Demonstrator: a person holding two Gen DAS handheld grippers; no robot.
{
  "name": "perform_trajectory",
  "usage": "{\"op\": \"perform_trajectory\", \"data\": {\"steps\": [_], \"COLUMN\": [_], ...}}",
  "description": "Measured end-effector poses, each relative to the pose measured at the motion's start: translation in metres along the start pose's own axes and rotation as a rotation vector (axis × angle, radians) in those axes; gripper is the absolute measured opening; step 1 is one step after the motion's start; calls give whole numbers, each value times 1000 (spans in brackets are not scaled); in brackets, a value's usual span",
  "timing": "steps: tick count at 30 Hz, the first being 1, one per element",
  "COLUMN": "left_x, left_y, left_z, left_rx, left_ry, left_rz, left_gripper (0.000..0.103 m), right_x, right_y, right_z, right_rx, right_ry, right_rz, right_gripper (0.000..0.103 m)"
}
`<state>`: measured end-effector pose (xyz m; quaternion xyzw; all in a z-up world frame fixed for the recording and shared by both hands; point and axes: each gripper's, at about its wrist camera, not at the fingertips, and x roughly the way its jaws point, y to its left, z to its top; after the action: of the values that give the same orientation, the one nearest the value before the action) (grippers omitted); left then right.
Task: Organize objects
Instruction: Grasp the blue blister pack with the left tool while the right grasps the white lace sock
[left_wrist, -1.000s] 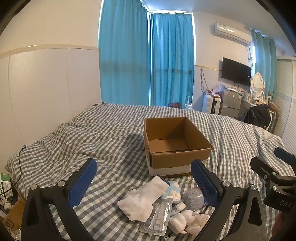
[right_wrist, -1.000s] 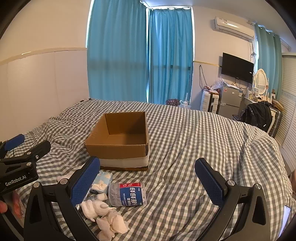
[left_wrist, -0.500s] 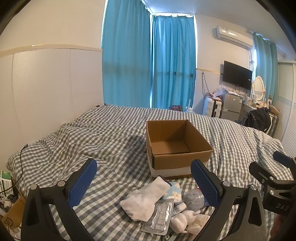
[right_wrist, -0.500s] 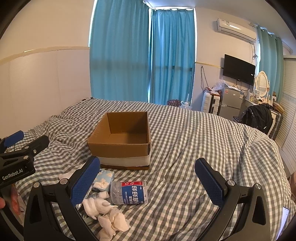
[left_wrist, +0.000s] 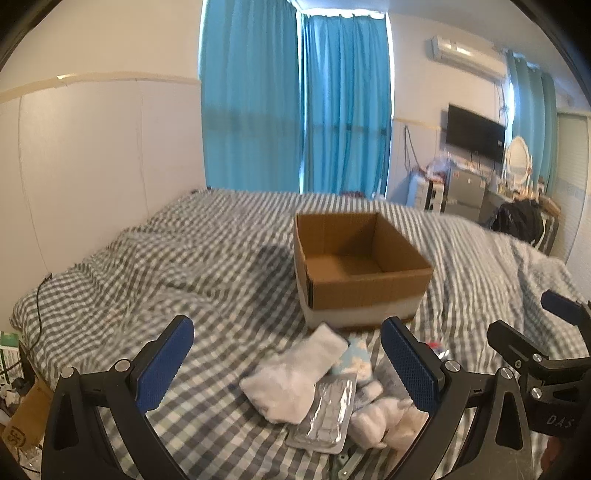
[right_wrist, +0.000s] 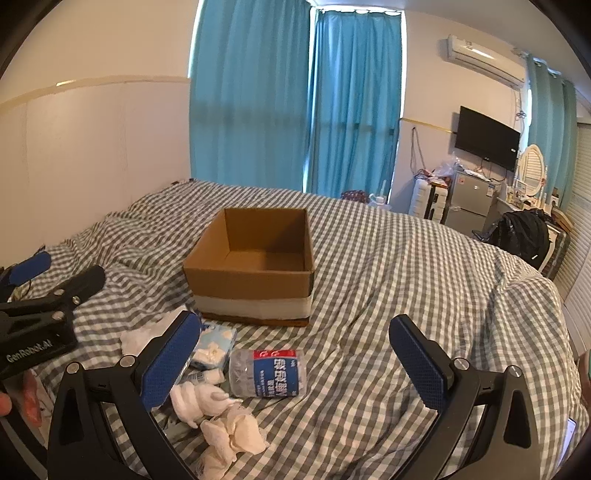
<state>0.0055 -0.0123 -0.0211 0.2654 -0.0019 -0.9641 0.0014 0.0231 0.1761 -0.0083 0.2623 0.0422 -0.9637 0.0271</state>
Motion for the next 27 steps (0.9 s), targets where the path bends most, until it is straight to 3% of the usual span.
{"op": "perform_trajectory", "data": {"steps": [4,11,16,19,21,23,27], "left_x": [24,56,72,76,77,75,76], "left_y": [-3,-3,-6,-8,-11,-15,-23], "left_z": [-20,-50,-62,-68,-72,-76,-83], "left_rx": [34,71,96,102,111,118,142], "left_ry": [80,199,258,289,305,317,346], "left_rz": [20,21,11,-7,-17,-37,-67], "left_gripper": [103,103,103,103,103,103,103], "right_x": [20,71,90,99,102,103,95], "right_y": [7,17,26,31,33,31,23], "right_z": [-15,-58,-78,-88,-96,-100,-93], "right_rx": [-21,-56,-70,-87,-102,-112,-98], "right_ry": [64,264,365,416,446,462,413], "right_rz": [18,77,163,198,217,230,198], "right_gripper": [103,102,90,71,41,21,15]}}
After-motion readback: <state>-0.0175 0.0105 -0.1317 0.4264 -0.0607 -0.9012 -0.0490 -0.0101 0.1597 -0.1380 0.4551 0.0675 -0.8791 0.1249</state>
